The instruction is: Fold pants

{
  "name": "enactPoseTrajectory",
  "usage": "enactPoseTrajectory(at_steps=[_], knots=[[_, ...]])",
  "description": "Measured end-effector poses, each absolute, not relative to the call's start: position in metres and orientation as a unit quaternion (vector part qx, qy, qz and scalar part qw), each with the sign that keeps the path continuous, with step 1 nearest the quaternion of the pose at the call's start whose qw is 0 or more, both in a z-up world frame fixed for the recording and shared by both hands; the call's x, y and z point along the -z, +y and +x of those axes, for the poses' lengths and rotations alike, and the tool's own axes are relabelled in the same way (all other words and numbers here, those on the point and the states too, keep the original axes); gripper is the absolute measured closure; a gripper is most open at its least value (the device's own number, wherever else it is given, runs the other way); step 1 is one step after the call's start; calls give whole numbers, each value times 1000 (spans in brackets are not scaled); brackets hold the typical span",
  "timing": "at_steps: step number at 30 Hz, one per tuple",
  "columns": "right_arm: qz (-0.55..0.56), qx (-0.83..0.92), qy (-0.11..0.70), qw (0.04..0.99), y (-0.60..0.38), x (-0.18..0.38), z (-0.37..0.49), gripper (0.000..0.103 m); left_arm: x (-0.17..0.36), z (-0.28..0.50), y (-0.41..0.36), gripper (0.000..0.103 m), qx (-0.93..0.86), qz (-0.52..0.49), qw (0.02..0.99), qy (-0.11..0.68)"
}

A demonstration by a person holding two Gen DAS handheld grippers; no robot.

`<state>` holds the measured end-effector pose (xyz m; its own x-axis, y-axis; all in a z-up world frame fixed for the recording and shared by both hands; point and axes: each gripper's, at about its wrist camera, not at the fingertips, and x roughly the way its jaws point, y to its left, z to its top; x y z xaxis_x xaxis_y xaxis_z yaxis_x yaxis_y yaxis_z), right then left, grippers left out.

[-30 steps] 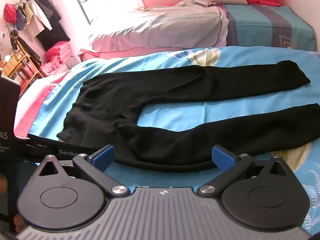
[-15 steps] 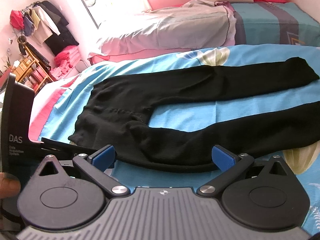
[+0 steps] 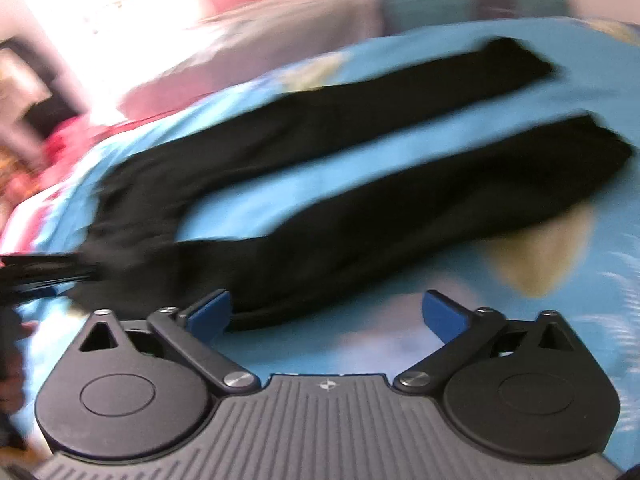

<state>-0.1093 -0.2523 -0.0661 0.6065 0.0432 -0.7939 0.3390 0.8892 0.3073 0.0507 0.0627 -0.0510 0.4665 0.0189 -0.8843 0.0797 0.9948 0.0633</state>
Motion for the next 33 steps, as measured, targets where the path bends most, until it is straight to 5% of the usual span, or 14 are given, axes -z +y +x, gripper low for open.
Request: enactPoseTrajectory(at_steps=[2, 4, 6, 8, 9, 12, 15, 16, 17, 22, 25, 26, 28, 33], knots=[[225, 134, 417, 871, -281, 73, -115, 45, 64, 65, 73, 0, -2, 47, 856, 515], [233, 209, 397, 863, -317, 79, -117, 61, 80, 78, 83, 0, -21, 42, 854, 519], [262, 265, 371, 850, -351, 82, -118, 60, 94, 85, 89, 0, -33, 36, 848, 527], [278, 304, 341, 845, -377, 87, -117, 27, 109, 90, 95, 0, -40, 30, 839, 542], [279, 323, 332, 841, -386, 89, -113, 19, 117, 92, 97, 0, -44, 26, 832, 552], [288, 342, 319, 836, -407, 100, -99, 17, 121, 86, 98, 0, -42, 35, 838, 543], [308, 329, 319, 834, -417, 112, -86, 44, 122, 85, 96, 0, -42, 48, 838, 542], [289, 343, 326, 832, -416, 113, -83, 76, 122, 85, 96, 0, -43, 49, 837, 543], [259, 351, 340, 833, -416, 110, -82, 90, 123, 85, 96, 0, -44, 48, 836, 545], [254, 397, 326, 819, -443, 93, -124, 95, 124, 83, 94, 0, -41, 51, 837, 543], [261, 400, 344, 809, -447, 100, -135, 83, 124, 81, 91, 0, -43, 58, 840, 538], [262, 407, 335, 809, -445, 96, -137, 60, 124, 81, 92, 0, -43, 57, 839, 539], [245, 447, 316, 800, -432, 85, -141, 33, 123, 81, 92, 0, -42, 57, 838, 541], [77, 271, 326, 903, -326, 60, -133, 33, 115, 79, 95, 0, -34, 46, 840, 539]])
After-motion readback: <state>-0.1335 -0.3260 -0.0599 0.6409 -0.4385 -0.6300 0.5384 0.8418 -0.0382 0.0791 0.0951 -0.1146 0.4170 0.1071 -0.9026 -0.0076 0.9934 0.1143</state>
